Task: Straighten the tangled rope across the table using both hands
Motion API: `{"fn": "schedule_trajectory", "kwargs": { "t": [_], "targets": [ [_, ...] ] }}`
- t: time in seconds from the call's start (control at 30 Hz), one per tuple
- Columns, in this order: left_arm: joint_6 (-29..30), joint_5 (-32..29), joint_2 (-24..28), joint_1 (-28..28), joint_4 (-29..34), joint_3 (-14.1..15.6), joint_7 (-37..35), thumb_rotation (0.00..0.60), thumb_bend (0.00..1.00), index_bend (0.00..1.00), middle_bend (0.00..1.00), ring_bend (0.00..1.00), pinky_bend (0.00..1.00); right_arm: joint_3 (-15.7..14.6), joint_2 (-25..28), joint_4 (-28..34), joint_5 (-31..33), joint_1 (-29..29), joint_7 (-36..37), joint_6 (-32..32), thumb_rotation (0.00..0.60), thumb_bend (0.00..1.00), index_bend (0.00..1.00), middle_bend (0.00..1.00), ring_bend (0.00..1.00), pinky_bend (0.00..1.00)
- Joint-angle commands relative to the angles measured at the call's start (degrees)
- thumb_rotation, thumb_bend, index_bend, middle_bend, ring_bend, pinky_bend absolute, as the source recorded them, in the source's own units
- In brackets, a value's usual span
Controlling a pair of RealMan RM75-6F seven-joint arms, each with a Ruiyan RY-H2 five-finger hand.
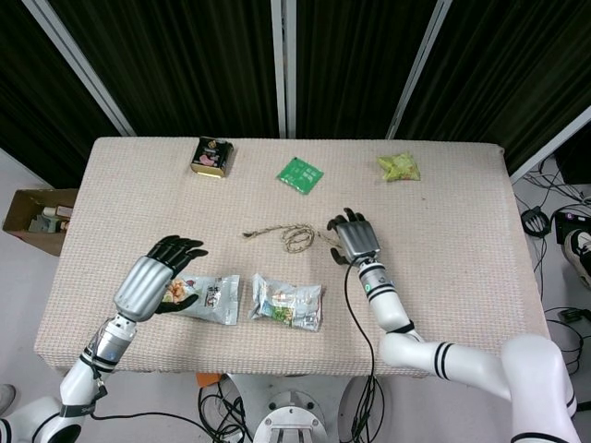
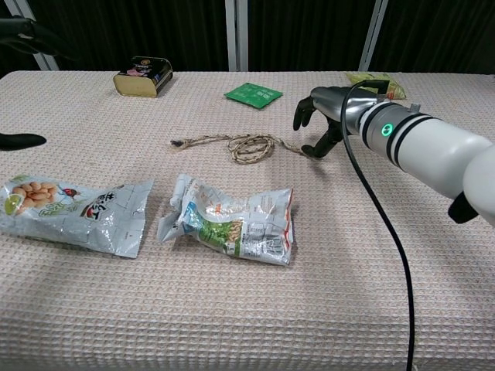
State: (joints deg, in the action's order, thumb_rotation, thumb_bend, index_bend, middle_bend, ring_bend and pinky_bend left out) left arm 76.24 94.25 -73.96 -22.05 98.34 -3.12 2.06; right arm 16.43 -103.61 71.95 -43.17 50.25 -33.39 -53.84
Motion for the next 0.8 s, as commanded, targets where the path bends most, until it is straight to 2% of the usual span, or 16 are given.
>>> {"fn": "schedule_trajectory", "kwargs": {
  "t": [0.03, 0.17, 0.4, 0.8],
  "targets": [
    [0.20, -0.19, 0.00, 0.14, -0.44, 0.15, -0.45, 0.600, 0.20, 0.24, 0.18, 0.15, 0.15, 0.65, -2.83, -3.93, 1.63, 1.94, -1.02, 1.25, 0.600, 0.35, 0.38, 0.27, 0.06, 0.21],
    [0.51, -0.54, 0.01, 0.42, -1.13, 0.37, -1.19, 0.600, 0.20, 0.24, 0.18, 0.15, 0.15, 0.98, -5.07, -7.76, 2.43, 3.29, -1.54, 2.08, 0.600, 0.35, 0.42, 0.28, 0.06, 0.21],
    [0.78, -0.73, -0.06, 0.56, -1.82, 0.56, -1.92, 0.600, 0.20, 0.24, 0.18, 0.15, 0.15, 1.47, -7.21, -11.65, 2.14, 4.09, -0.34, 3.03, 0.600, 0.35, 0.44, 0.29, 0.06, 0.21],
    [1.16, -0.83, -0.15, 0.74, -2.37, 0.83, -2.50, 0.600, 0.20, 0.24, 0.18, 0.15, 0.15, 1.80, -9.55, -15.93, 0.92, 4.30, 1.06, 3.46, 0.600, 0.38, 0.51, 0.30, 0.06, 0.21]
  ]
}}
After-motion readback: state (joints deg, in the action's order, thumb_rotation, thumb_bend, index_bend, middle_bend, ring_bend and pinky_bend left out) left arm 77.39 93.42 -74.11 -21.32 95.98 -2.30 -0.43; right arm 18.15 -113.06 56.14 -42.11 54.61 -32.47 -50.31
